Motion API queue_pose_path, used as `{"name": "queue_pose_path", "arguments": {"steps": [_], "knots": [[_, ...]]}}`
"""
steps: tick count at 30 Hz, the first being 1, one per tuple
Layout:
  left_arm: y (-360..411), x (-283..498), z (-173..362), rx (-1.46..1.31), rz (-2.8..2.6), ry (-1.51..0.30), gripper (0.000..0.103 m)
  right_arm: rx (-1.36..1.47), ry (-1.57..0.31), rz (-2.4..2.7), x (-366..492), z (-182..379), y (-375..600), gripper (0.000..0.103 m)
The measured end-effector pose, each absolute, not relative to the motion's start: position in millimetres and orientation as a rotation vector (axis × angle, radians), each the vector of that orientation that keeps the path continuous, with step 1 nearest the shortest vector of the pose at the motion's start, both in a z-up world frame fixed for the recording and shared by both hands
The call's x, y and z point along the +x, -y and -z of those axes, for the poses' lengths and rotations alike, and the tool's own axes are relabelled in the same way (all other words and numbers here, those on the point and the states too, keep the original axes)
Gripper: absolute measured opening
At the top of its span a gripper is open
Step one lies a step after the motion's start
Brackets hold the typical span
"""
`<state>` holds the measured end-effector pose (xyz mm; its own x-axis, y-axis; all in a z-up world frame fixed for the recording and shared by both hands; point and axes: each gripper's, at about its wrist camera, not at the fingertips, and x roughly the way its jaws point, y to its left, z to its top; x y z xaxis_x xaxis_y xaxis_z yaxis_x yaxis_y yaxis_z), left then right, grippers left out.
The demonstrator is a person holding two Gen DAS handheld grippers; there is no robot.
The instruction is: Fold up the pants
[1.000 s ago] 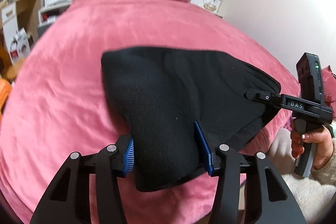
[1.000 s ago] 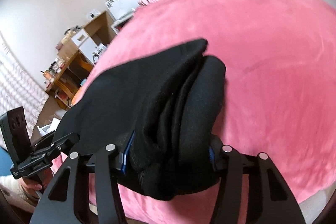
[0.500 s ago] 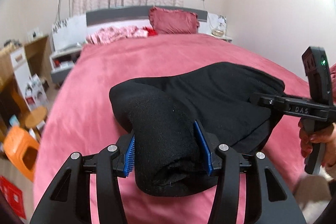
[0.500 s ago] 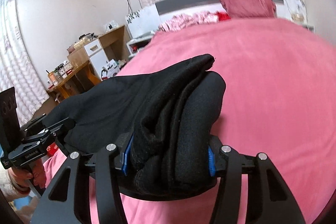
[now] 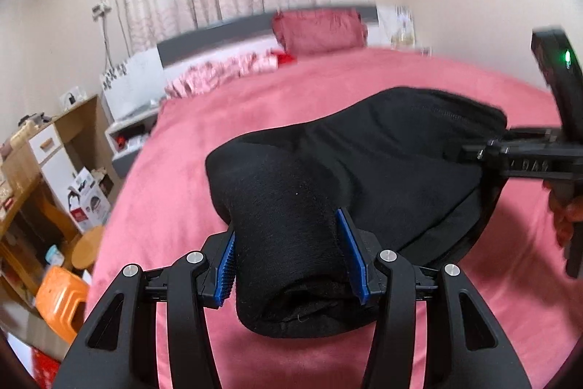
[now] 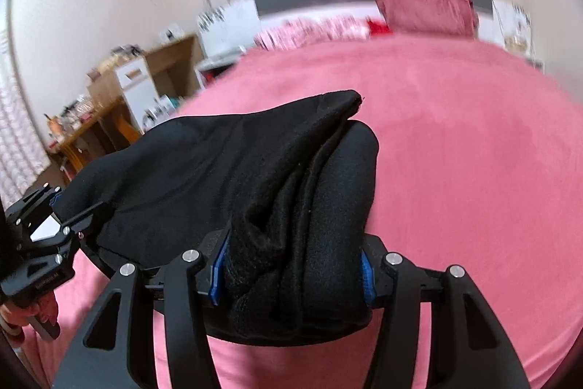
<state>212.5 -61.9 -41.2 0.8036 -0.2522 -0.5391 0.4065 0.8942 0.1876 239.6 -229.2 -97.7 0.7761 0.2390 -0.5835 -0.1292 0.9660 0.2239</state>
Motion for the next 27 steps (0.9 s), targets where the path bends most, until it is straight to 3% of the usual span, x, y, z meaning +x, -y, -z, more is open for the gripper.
{"name": "queue_pose_path", "arguments": {"steps": [2, 4, 8, 10, 16, 22, 27], "knots": [[66.6, 218.8, 67.6, 0.336, 0.355, -0.586, 0.057, 0.197, -0.712, -0.166, 246.2, 125.2, 234.8, 0.072], [70.7, 206.4, 86.1, 0.404, 0.325, -0.538, 0.061, 0.233, -0.673, -0.137, 237.3, 141.0, 245.8, 0.083], [65.4, 192.2, 90.0, 0.383, 0.297, -0.515, 0.071, 0.308, -0.670, -0.117, 228.4, 144.4, 258.8, 0.087], [57.5, 197.2, 86.2, 0.325, 0.264, -0.553, 0.091, 0.304, -0.661, -0.081, 221.3, 138.4, 261.1, 0.090], [27.0, 198.9, 89.6, 0.065, 0.295, -0.730, 0.092, 0.332, -0.667, 0.044, 199.4, 133.4, 271.4, 0.099], [30.0, 159.5, 109.5, 0.091, 0.288, -0.842, 0.092, 0.452, -0.708, 0.073, 162.2, 127.1, 265.8, 0.101], [37.8, 122.5, 118.9, 0.114, 0.275, -0.877, 0.092, 0.361, -0.781, 0.143, 126.4, 143.8, 240.1, 0.101]]}}
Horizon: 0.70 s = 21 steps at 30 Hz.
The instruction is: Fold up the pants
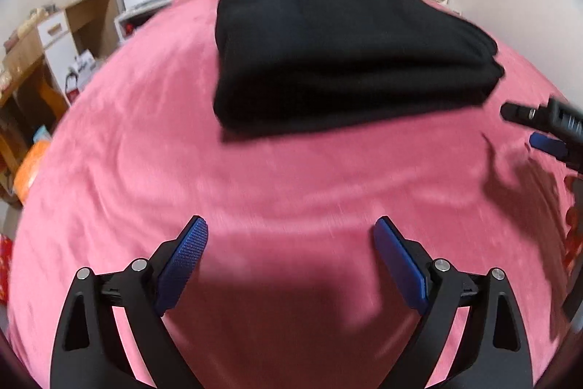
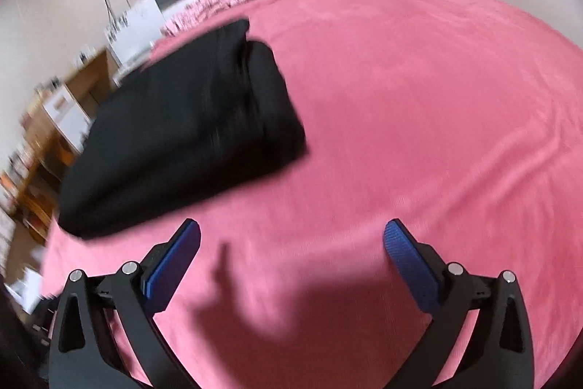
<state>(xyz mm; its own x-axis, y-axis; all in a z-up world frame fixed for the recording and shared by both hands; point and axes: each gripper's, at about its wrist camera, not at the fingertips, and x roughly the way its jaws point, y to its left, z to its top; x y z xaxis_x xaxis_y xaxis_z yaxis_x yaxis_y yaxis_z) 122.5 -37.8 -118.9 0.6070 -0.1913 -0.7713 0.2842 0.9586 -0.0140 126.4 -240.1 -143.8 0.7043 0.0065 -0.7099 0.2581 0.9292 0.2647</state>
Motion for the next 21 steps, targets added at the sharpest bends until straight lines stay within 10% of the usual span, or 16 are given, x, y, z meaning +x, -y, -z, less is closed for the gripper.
{"name": "queue_pose_path", "arguments": {"steps": [21], "knots": [[21.2, 61.0, 75.0, 0.023, 0.128, -0.795, 0.098, 0.125, -0.741, 0.128, 63.1, 121.4, 187.3, 0.101]]}}
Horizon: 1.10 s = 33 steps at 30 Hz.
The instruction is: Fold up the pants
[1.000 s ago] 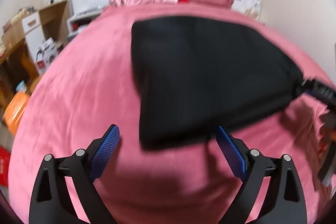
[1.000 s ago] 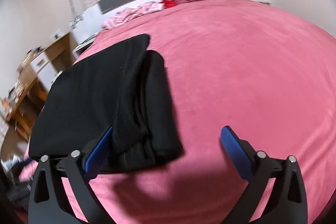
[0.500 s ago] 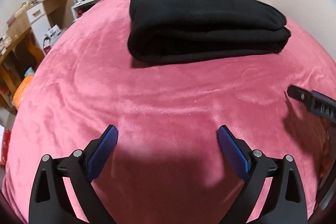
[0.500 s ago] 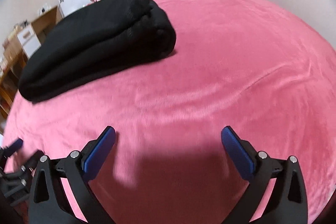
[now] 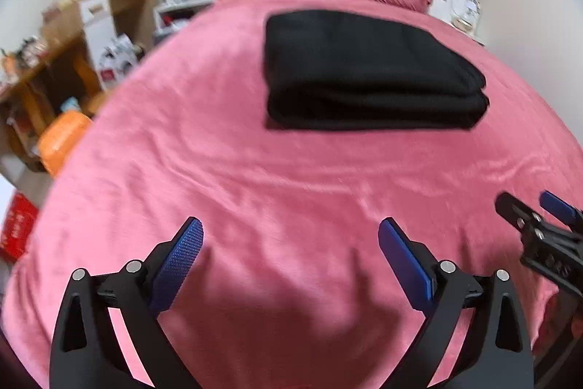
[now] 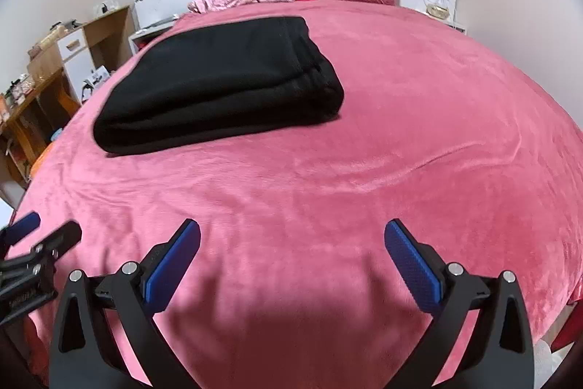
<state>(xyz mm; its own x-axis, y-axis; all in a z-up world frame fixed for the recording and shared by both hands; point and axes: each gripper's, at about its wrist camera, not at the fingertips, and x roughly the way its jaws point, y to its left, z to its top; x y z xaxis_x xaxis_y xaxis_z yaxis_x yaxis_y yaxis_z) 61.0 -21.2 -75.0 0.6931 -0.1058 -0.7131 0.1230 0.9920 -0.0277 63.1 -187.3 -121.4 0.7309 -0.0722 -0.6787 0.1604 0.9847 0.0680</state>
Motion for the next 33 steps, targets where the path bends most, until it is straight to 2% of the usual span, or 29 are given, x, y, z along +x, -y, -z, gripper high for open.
{"name": "queue_pose_path", "arguments": {"steps": [12, 33], "knots": [[19.5, 22.9, 39.2, 0.070, 0.070, -0.644, 0.099, 0.090, -0.657, 0.131, 34.0, 98.2, 164.0, 0.101], [10.7, 12.5, 31.5, 0.024, 0.053, -0.642, 0.099, 0.097, -0.600, 0.117, 24.9, 85.4, 158.9, 0.101]]}}
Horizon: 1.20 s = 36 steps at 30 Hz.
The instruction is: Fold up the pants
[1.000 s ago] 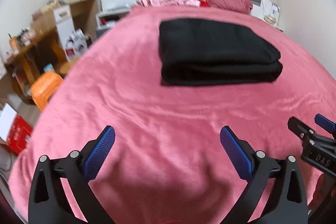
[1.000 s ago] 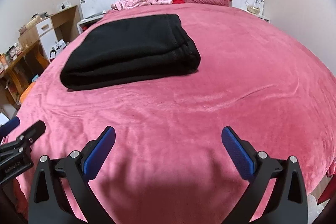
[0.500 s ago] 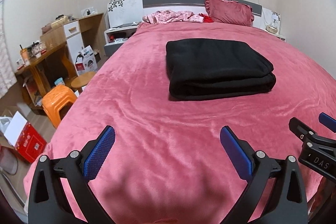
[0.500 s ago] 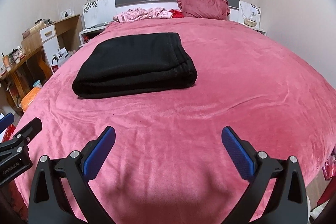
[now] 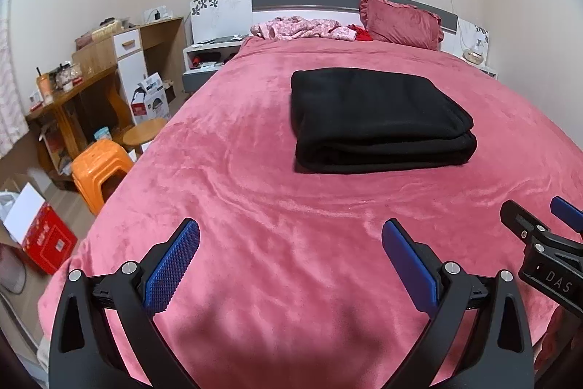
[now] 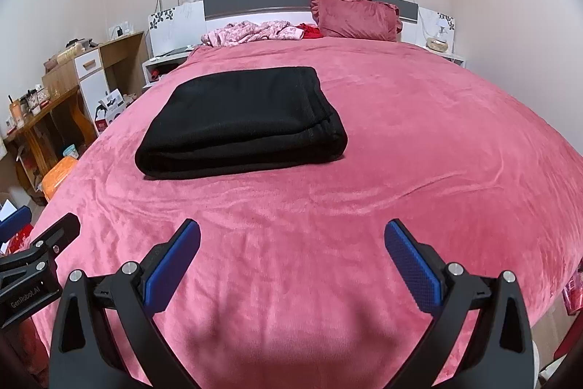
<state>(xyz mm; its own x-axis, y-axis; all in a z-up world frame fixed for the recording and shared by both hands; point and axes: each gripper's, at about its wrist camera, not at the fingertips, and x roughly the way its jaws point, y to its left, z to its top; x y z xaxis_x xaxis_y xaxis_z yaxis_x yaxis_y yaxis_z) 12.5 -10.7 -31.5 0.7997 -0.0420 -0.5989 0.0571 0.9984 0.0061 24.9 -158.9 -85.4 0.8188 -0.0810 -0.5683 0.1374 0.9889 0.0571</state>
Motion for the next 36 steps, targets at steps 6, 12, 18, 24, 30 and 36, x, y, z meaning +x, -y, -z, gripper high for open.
{"name": "queue_pose_path", "arguments": {"steps": [6, 12, 18, 24, 30, 36], "knots": [[10.2, 12.7, 31.5, 0.023, 0.057, -0.645, 0.099, 0.094, -0.603, 0.113, 25.7, 85.4, 159.5, 0.101], [10.0, 12.6, 32.6, 0.026, 0.061, -0.647, 0.099, 0.096, -0.607, 0.113, 26.9, 85.7, 160.0, 0.101], [10.1, 12.3, 32.8, 0.025, 0.060, -0.649, 0.099, 0.093, -0.613, 0.110, 27.8, 87.5, 159.6, 0.101], [11.0, 11.0, 33.5, 0.025, 0.062, -0.652, 0.099, 0.096, -0.617, 0.110, 28.0, 89.0, 159.7, 0.101], [12.2, 10.4, 34.8, 0.026, 0.062, -0.653, 0.099, 0.094, -0.621, 0.111, 27.8, 89.4, 159.2, 0.101], [12.2, 10.6, 35.2, 0.027, 0.063, -0.654, 0.099, 0.095, -0.626, 0.109, 28.0, 90.7, 160.5, 0.101]]}}
